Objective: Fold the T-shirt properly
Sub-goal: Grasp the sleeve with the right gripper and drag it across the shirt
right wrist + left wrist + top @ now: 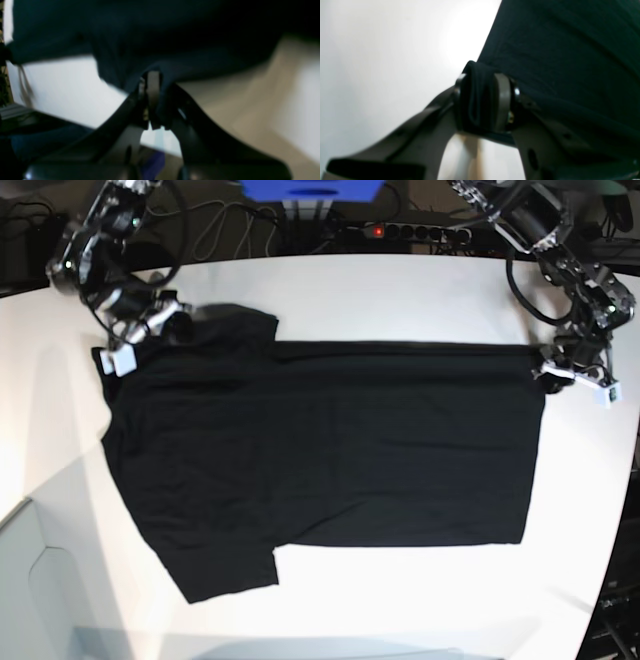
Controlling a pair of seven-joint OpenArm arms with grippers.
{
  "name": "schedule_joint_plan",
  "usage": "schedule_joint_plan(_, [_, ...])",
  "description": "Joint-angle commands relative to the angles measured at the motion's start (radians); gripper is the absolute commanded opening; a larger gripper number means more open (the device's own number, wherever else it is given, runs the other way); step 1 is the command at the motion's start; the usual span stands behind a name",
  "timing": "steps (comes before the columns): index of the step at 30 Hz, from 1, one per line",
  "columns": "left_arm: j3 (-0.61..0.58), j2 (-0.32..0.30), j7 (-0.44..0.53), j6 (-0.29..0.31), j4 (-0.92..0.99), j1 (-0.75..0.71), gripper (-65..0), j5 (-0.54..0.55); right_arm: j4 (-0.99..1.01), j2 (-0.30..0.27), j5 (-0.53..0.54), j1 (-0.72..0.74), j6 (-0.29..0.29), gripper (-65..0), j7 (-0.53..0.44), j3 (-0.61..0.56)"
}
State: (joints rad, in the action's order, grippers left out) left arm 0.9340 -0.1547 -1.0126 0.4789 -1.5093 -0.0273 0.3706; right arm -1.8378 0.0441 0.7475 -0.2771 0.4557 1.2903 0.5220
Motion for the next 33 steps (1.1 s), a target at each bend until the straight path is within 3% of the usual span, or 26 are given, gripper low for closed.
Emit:
schedule_joint_plan(1, [0.001, -0.018, 0.016, 0.007, -0.02, 0.008, -48.4, 0.014, -0.018, -0.005, 0.02, 0.014, -0.005, -65.0, 0.018, -0.006])
schedule_joint_plan(13, [-0.002, -0.018, 0.016, 0.002, -0.02, 0.008, -48.4, 0.012, -0.006, 0.032, 0.019, 0.186, -0.007, -65.0, 0.045, -0.061])
schedule_joint_plan(33, [-0.005, -0.018, 0.016, 0.002, -0.017, 0.008, -48.4, 0.014, 0.261, 0.033, 0.019, 0.431, -0.008, -65.0, 0.041, -0.115])
